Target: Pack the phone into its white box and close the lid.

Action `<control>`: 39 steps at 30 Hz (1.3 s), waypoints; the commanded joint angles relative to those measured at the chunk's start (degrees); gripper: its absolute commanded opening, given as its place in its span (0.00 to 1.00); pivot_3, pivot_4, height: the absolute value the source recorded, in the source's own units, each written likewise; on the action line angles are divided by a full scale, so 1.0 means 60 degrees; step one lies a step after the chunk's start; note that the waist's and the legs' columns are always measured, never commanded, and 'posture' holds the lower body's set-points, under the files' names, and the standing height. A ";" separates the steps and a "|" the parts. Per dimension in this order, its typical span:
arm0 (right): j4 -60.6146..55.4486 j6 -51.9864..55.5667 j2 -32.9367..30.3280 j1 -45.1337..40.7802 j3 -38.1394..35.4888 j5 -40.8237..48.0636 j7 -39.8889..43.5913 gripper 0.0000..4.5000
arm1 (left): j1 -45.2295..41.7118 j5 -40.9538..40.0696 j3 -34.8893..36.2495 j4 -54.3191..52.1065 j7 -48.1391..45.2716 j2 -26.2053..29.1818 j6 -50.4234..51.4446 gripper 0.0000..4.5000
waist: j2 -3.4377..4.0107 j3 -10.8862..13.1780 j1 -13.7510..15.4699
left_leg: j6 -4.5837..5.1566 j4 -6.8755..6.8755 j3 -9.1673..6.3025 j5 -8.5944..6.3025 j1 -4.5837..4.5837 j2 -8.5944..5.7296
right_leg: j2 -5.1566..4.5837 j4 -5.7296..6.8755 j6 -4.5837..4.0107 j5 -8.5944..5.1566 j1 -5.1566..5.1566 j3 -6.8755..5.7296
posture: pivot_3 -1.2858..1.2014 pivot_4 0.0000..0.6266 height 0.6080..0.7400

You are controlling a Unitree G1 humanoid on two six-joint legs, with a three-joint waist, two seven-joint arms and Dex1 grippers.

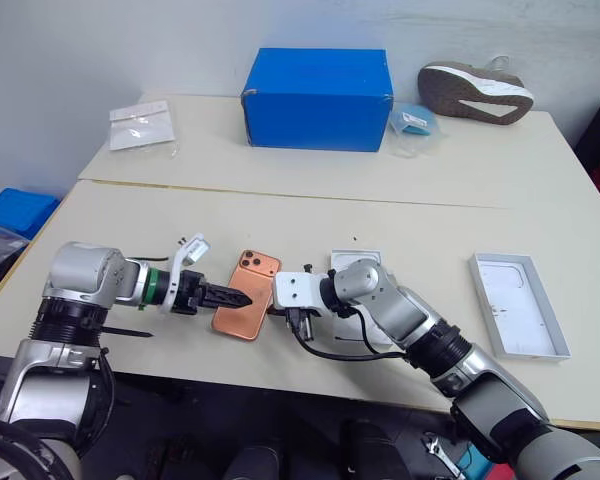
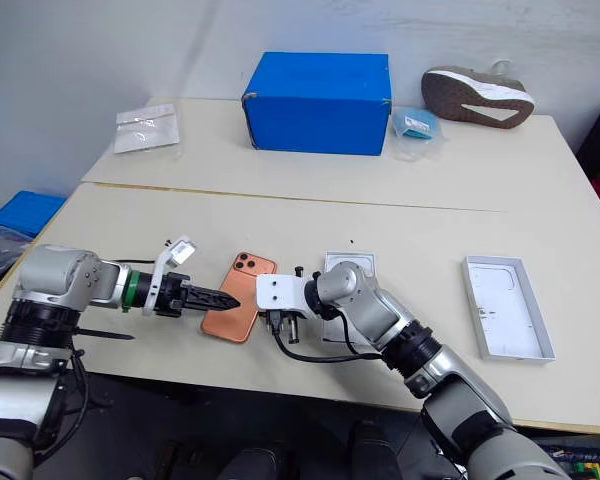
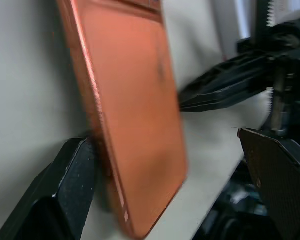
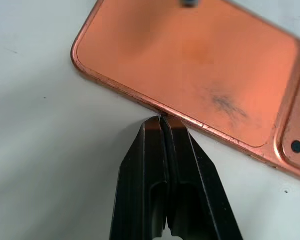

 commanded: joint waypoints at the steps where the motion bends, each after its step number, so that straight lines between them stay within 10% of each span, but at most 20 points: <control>1: 0.0051 -0.0147 0.0028 -0.0164 -0.0275 -0.0082 -0.0089 0.00 | 0.0265 -0.0445 -0.0474 0.0232 -0.0161 -0.0219 0.0422 1.00 | -0.0006 0.0004 -0.0021 | 0.0000 -0.0001 -0.0001 0.0000 -0.0005 0.0000 | 0.0000 -0.0003 0.0000 0.0000 -0.0004 -0.0001 | 0.52 0.24 1.00; 6: 0.0114 -0.0246 -0.0047 -0.0132 -0.0317 -0.0104 -0.0120 0.00 | 0.0167 -0.0351 -0.0618 0.0604 -0.0040 -0.0131 0.0140 1.00 | -0.0010 0.0006 -0.0031 | -0.0003 -0.0006 -0.0001 -0.0001 -0.0010 0.0005 | 0.0004 -0.0020 0.0000 0.0000 -0.0007 -0.0004 | 0.52 0.24 1.00; 21: -0.1926 0.0219 -0.0506 0.0382 -0.1443 0.0924 0.0189 0.00 | -0.0010 -0.0922 -0.0055 0.0639 -0.0253 0.0288 0.0376 0.05 | -0.0112 0.0062 -0.0087 | -0.0023 0.0010 -0.0009 0.0000 -0.0149 0.0006 | 0.0002 -0.0006 0.0000 0.0000 -0.0164 -0.0066 | 0.52 0.24 1.00; 25: -0.4230 0.1901 -0.1311 0.1007 -0.2934 0.2385 0.0381 0.00 | 0.0101 -0.1418 0.0530 0.0003 -0.0225 0.0409 0.0583 0.03 | -0.0154 0.0096 -0.0108 | -0.0034 0.0009 -0.0045 -0.0007 -0.0155 0.0002 | -0.0008 -0.0037 0.0000 0.0000 -0.0171 -0.0087 | 0.52 0.24 1.00; 39: -0.9339 0.5657 -0.5406 0.5984 -0.9203 0.6756 0.0476 0.94 | -0.0297 -0.4784 0.1434 -0.0926 0.3632 -0.2319 0.0960 0.03 | -0.0227 0.0146 0.0241 | -0.0040 0.0068 -0.0096 -0.0010 -0.0269 0.0017 | -0.0024 -0.0169 0.0005 0.0003 -0.0167 -0.0086 | 0.52 0.24 1.00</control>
